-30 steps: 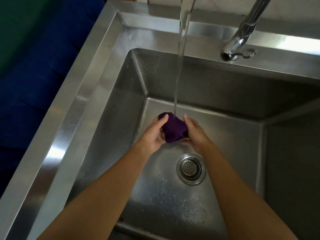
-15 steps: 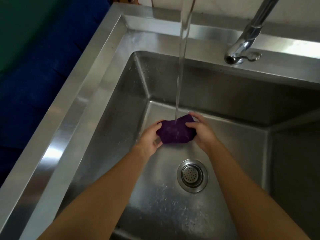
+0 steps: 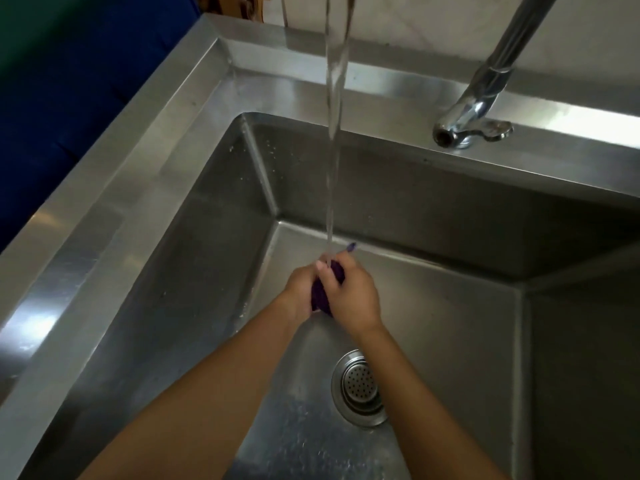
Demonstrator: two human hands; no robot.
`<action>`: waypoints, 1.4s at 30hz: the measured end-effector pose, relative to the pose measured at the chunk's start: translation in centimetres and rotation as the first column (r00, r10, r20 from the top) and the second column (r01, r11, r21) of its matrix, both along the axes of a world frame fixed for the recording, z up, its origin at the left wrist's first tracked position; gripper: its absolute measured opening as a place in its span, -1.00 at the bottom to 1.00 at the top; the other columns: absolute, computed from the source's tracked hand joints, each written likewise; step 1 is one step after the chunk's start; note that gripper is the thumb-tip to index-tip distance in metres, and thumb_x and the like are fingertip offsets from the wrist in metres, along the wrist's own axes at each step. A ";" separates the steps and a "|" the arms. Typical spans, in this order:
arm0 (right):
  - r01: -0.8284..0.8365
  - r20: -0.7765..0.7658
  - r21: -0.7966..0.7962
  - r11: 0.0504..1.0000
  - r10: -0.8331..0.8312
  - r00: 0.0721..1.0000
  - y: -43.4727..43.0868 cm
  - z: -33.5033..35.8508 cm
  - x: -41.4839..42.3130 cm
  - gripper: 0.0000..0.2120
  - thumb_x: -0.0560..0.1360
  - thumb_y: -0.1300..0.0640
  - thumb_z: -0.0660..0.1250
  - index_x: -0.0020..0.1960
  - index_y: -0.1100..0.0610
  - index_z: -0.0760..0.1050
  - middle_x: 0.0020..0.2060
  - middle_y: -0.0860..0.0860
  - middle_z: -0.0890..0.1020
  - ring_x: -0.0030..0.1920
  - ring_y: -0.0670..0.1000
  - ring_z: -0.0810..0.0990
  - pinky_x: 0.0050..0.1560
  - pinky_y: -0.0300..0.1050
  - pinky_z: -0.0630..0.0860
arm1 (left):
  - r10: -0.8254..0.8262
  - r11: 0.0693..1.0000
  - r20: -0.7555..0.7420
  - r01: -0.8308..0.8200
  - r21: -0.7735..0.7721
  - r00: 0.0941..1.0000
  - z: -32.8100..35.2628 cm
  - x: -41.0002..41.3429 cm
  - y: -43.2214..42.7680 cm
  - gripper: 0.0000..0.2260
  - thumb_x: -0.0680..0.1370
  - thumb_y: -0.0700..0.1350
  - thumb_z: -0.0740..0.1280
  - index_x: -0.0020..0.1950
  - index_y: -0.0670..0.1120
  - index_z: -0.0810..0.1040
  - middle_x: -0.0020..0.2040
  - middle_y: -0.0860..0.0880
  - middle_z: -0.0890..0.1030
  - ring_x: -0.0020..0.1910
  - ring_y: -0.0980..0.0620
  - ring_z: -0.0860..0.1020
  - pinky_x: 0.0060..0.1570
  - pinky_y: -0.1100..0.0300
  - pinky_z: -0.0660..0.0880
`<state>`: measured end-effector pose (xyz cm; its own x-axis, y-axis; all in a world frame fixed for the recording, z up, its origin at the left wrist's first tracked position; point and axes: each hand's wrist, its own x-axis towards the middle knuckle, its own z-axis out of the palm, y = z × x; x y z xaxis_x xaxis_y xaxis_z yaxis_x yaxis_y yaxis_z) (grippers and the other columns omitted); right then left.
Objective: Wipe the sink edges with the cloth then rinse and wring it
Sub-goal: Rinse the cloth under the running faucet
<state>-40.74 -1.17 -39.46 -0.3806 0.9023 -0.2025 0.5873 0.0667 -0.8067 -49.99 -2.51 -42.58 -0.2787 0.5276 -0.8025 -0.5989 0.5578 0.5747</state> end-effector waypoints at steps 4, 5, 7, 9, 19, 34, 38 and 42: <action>0.196 0.170 0.031 0.980 -0.198 0.965 1.4 0.3 -1.6 -0.61 0.60 -0.12 0.04 0.04 0.14 0.49 -0.04 0.17 0.65 0.00 0.20 0.60 -0.17 -0.08 0.38 | -0.058 0.998 -0.003 0.058 -0.012 0.998 -0.2 1.2 -0.1 -0.52 0.63 -0.06 0.10 -0.46 -0.12 0.50 -0.64 -0.03 0.46 -0.70 0.07 0.43 -0.67 0.40 0.29; 0.226 0.177 0.017 0.974 -0.225 0.958 2.0 0.2 -1.7 -0.59 0.61 -0.11 0.02 0.03 0.15 0.49 -0.04 0.17 0.65 0.01 0.20 0.59 -0.16 -0.08 0.39 | -0.032 0.999 -0.026 0.032 -0.024 0.999 -0.4 1.3 -0.2 -0.48 0.62 -0.06 0.12 -0.52 -0.10 0.52 -0.62 -0.04 0.46 -0.68 0.07 0.44 -0.65 0.37 0.30; 0.233 0.177 0.010 0.972 -0.231 0.957 2.8 -0.2 -1.7 -0.60 0.61 -0.10 0.01 0.05 0.15 0.48 -0.03 0.18 0.64 0.01 0.21 0.59 -0.16 -0.07 0.39 | -0.017 1.000 -0.055 0.016 -0.023 0.998 -0.5 1.3 -0.4 -0.54 0.61 -0.01 0.18 -0.46 -0.09 0.58 -0.51 -0.06 0.55 -0.56 0.04 0.53 -0.52 0.27 0.41; 0.170 0.178 0.020 0.985 -0.170 0.969 2.9 -0.6 -1.3 -0.65 0.61 -0.09 0.02 0.10 0.11 0.46 -0.01 0.18 0.63 0.00 0.22 0.58 -0.15 -0.04 0.41 | -0.010 1.000 -0.103 0.009 -0.009 0.995 -0.2 0.5 -0.5 -0.65 0.56 0.11 0.25 -0.27 -0.08 0.63 -0.37 -0.05 0.64 -0.41 0.00 0.60 -0.45 0.23 0.48; 0.346 0.143 -0.032 0.938 -0.338 0.930 1.4 0.0 -2.8 -0.63 0.58 -0.12 0.09 -0.04 0.12 0.54 -0.08 0.15 0.65 -0.05 0.18 0.60 -0.17 -0.12 0.37 | -0.094 0.996 -0.098 0.093 -0.013 0.991 1.9 0.7 0.2 -0.63 0.57 -0.10 0.17 -0.42 -0.12 0.49 -0.64 0.00 0.45 -0.61 0.02 0.46 -0.60 0.33 0.34; 0.203 -0.115 -0.479 0.854 -0.290 0.950 4.3 -2.9 2.8 -0.82 0.53 0.00 0.26 -0.16 0.04 0.57 -0.09 0.10 0.65 -0.03 0.12 0.61 0.07 0.08 0.56 | 0.046 0.991 -0.268 -0.011 0.131 0.962 0.2 -1.3 -1.4 -0.90 0.57 -0.13 0.28 0.02 -0.11 0.54 -0.09 -0.12 0.63 -0.16 -0.04 0.62 -0.31 0.22 0.53; 0.075 -0.420 -0.623 0.779 -0.414 0.807 4.5 -1.1 3.1 -0.78 0.48 0.33 0.26 -0.26 0.09 0.55 -0.27 0.04 0.61 -0.20 0.02 0.55 -0.15 -0.07 0.47 | 0.031 0.984 0.148 -0.056 0.168 0.988 1.5 -1.8 -2.1 -0.78 0.56 0.00 0.21 0.03 -0.09 0.57 -0.17 -0.07 0.62 -0.18 -0.02 0.61 -0.22 0.13 0.59; -0.062 -0.513 -0.591 0.804 -0.315 0.799 3.9 0.0 2.5 -0.80 0.26 0.37 0.21 -0.28 0.12 0.51 -0.39 -0.07 0.58 -0.28 -0.09 0.47 -0.31 -0.28 0.39 | -0.149 0.989 0.303 0.143 0.044 0.941 1.7 -2.0 -2.2 -0.50 0.48 0.28 0.24 0.21 -0.08 0.51 0.10 -0.18 0.60 0.06 -0.21 0.59 -0.04 -0.18 0.58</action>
